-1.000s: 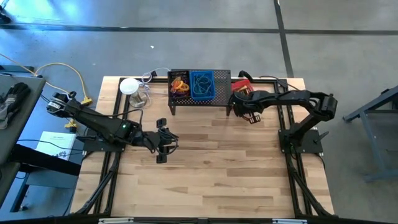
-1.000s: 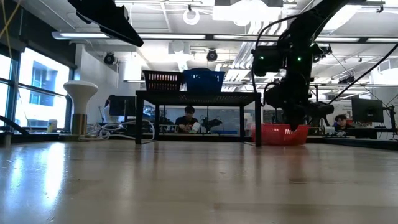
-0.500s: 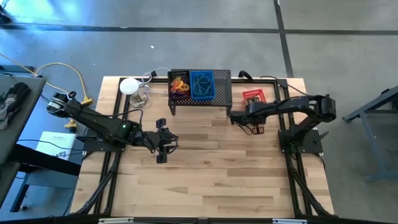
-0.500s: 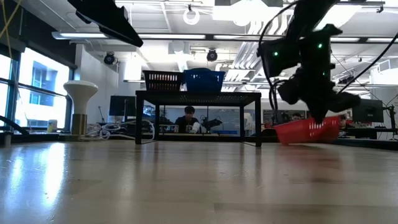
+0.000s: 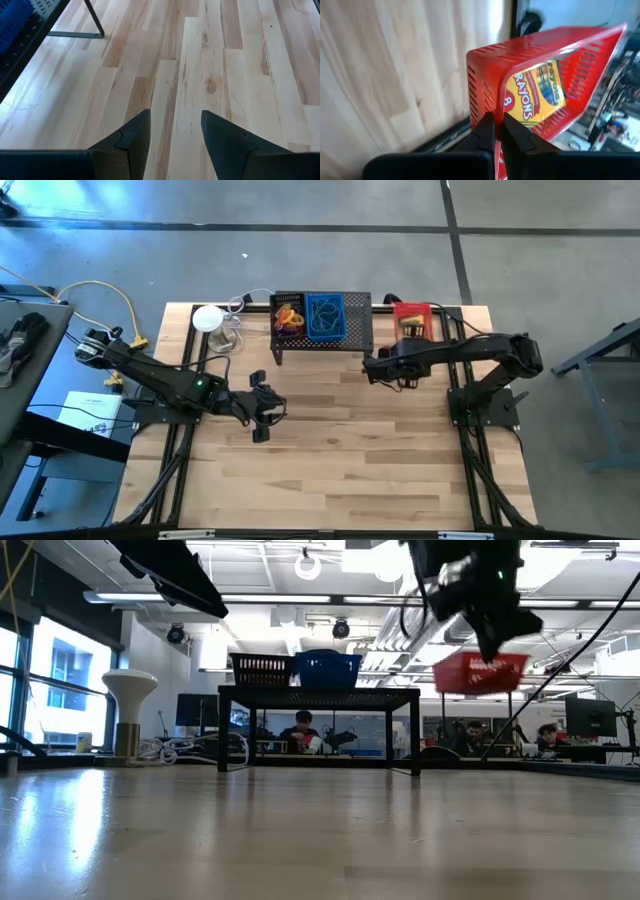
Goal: Pick & Place Office Desk Supplies
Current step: Put the red basket on the shelf
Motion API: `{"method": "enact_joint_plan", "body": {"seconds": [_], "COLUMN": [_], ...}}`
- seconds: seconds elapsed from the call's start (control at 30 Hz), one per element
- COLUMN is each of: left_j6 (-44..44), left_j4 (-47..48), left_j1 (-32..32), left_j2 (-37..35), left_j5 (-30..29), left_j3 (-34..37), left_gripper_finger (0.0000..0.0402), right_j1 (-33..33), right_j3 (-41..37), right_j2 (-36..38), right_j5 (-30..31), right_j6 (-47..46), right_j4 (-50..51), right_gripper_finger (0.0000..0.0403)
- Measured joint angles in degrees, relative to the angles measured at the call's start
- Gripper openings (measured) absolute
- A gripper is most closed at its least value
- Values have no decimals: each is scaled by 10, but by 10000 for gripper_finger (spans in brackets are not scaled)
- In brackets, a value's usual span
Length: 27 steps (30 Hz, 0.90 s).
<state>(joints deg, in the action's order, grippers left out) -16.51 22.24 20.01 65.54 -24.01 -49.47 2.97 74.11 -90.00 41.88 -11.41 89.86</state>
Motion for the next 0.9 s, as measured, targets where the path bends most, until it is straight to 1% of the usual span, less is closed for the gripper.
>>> {"method": "enact_joint_plan", "body": {"seconds": [0.17, 0.3, 0.43, 0.53, 0.7, 0.9], "left_j6": [-3, -2, 2, 2, 2, 2], "left_j4": [0, 0, 0, 1, 0, 5], "left_j1": [1, 2, 0, -5, -5, -5], "left_j2": [0, 0, 0, 0, 0, 0], "left_j5": [0, 0, -1, -1, -1, -1], "left_j3": [0, 0, 0, 0, 0, 0], "left_gripper_finger": [167, 167, 167, 167, 167, 167], "right_j1": [1, 8, 27, 42, 61, 60], "right_j3": [78, 127, 167, 205, 272, 341], "right_j2": [1, 1, -15, -50, -129, -200], "right_j5": [14, 17, -2, -23, -46, -54], "right_j6": [19, 53, 104, 123, 127, 125], "right_j4": [1, -4, -60, -80, -66, -50], "right_gripper_finger": [3, 3, 3, 3, 3, 3]}}
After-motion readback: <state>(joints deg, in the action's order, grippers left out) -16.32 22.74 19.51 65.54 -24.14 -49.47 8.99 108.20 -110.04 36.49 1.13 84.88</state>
